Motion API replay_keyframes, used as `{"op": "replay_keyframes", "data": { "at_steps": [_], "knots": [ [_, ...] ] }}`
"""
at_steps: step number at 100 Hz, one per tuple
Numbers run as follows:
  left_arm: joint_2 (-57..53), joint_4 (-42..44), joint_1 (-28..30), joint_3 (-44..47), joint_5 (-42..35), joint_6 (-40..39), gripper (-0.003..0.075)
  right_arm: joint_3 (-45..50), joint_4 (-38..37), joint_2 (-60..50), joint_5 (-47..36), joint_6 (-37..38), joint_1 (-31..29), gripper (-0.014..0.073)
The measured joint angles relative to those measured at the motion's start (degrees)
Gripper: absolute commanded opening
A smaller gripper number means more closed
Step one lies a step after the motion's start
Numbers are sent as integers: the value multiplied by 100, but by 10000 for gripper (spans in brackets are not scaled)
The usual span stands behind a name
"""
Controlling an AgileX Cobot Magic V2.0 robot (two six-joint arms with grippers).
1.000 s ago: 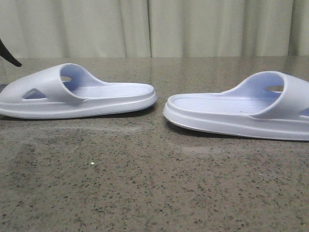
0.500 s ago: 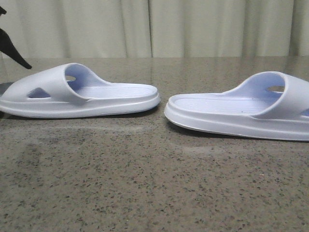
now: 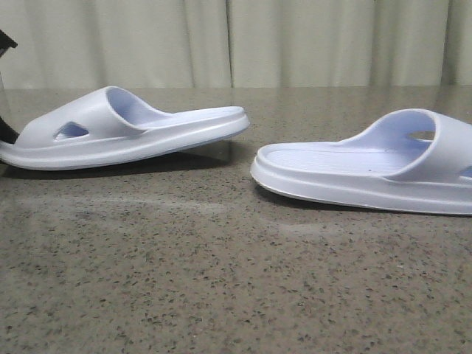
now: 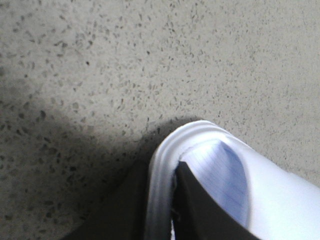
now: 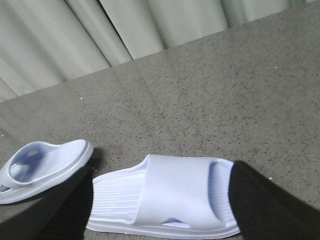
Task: Insert blue slippers together front up
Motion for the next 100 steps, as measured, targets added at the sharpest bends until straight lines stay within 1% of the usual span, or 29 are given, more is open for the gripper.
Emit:
{"op": "replay_keyframes", "data": {
  "at_steps": [20, 31, 41, 63, 70, 83, 100],
  "knots": [
    [-92, 0, 0, 15, 0, 142, 18, 0, 0, 0, -47, 0, 0, 487],
    [-312, 50, 0, 95, 157, 164, 18, 0, 0, 0, -64, 0, 0, 487],
    [-668, 109, 118, 128, 436, 177, 18, 0, -11, 0, -99, 0, 0, 487],
    [-1607, 282, 557, 151, 1344, 210, 18, 0, -235, 0, -146, 90, 0, 487],
    [-1911, 306, 678, 162, 1539, 220, 18, 0, -499, 0, -149, 332, 0, 486],
    [-2428, 335, 860, 172, 1774, 220, 18, 0, -1264, 0, -149, 1007, 0, 487],
    [-2907, 340, 927, 172, 1946, 220, 18, 0, -2164, 0, 71, 1848, 0, 486]
  ]
}}
